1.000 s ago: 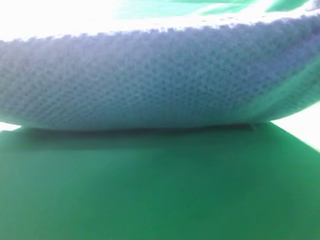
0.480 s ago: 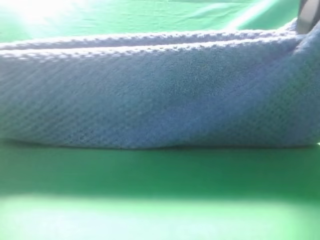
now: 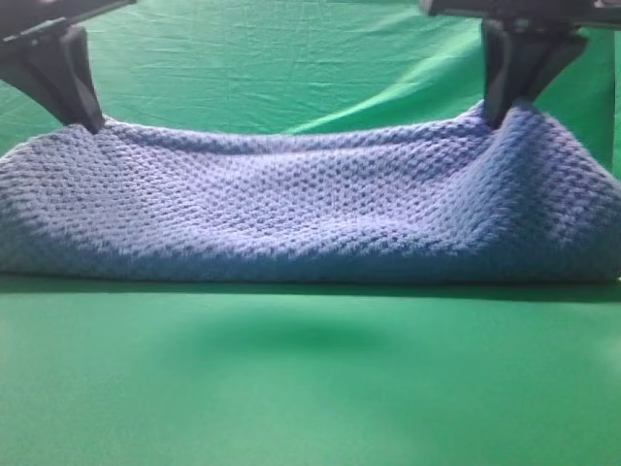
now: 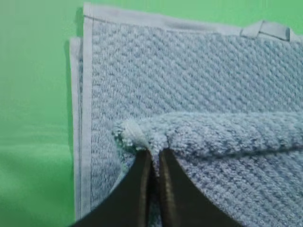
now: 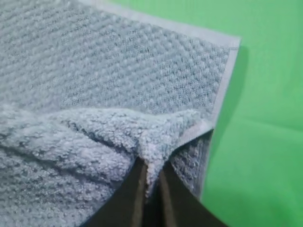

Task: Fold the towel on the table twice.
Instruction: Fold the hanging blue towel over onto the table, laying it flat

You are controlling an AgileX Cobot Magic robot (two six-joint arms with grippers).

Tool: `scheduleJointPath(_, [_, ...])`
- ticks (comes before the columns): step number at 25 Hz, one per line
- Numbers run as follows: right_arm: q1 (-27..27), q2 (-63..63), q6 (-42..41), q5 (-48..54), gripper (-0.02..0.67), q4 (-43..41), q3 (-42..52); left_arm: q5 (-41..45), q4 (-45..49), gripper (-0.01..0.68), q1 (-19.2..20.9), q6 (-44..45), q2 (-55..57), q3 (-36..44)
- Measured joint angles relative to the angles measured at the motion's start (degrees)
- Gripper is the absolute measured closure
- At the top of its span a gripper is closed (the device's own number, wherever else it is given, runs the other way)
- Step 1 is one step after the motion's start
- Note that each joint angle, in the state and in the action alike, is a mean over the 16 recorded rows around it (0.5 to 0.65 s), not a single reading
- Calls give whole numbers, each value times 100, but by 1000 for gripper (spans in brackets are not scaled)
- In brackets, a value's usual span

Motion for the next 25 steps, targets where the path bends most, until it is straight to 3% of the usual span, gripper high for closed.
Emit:
scheduleJointPath(15, [-25, 1323, 106, -349, 642, -591, -1005, -944, 33, 643, 0, 39, 844, -337])
scheduleJointPath(20, [-71, 1428, 439, -411, 577, -670, -1026, -1004, 27, 519, 0, 70, 961, -349])
scheduleJointPath(25, [-129, 1402, 791, -333, 401, -696, -1039, -790, 41, 318, 0, 98, 934, -398])
